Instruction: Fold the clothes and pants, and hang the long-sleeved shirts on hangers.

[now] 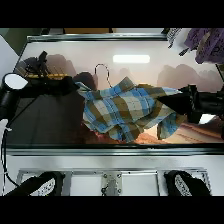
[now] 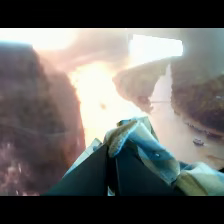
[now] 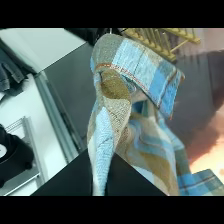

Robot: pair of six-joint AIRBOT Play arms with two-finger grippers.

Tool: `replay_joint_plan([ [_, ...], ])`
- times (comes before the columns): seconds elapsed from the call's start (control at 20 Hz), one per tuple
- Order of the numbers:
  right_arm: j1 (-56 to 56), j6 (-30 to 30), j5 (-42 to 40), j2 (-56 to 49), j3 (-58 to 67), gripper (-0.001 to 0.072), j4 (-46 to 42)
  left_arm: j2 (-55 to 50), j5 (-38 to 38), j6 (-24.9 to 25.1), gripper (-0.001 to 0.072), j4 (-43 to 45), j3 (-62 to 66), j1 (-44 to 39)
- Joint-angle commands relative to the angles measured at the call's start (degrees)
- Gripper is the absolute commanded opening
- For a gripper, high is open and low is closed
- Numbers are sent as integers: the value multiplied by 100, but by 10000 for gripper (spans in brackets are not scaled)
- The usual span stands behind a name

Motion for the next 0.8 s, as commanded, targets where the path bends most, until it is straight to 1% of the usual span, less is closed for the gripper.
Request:
replay_joint_plan([
  [0.0, 7, 258, 385, 4, 2, 11, -70, -70, -321, -61, 14, 496, 1021, -31],
  [0.15, 20, 269, 450, 11, 2, 11, -22, -472, -1145, -59, 14, 592, 2105, -59],
  [0.25, 101, 264, 463, 15, 2, 11, 199, -772, -1587, -59, 14, 599, 2695, -203],
  [0.4, 306, 262, 273, 17, 4, 11, 651, -1145, -1897, -59, 14, 595, 3392, -474],
  [0.55, 439, 258, -144, 17, 4, 11, 1176, -1410, -1961, -63, 17, 590, 4094, -682],
  [0.6, 466, 245, -295, 15, 4, 11, 1307, -1478, -1961, -63, 131, 590, 4336, -704],
  [0.65, 470, 212, -404, 15, 4, 11, 1421, -1530, -1958, -85, 460, 588, 4577, -704],
  [0.7, 470, 144, -461, 17, 4, 11, 1515, -1545, -1915, -149, 626, 588, 4752, -686],
  [0.75, 470, 61, -496, 15, 4, 11, 1611, -1519, -1814, -205, 621, 579, 4857, -608],
])
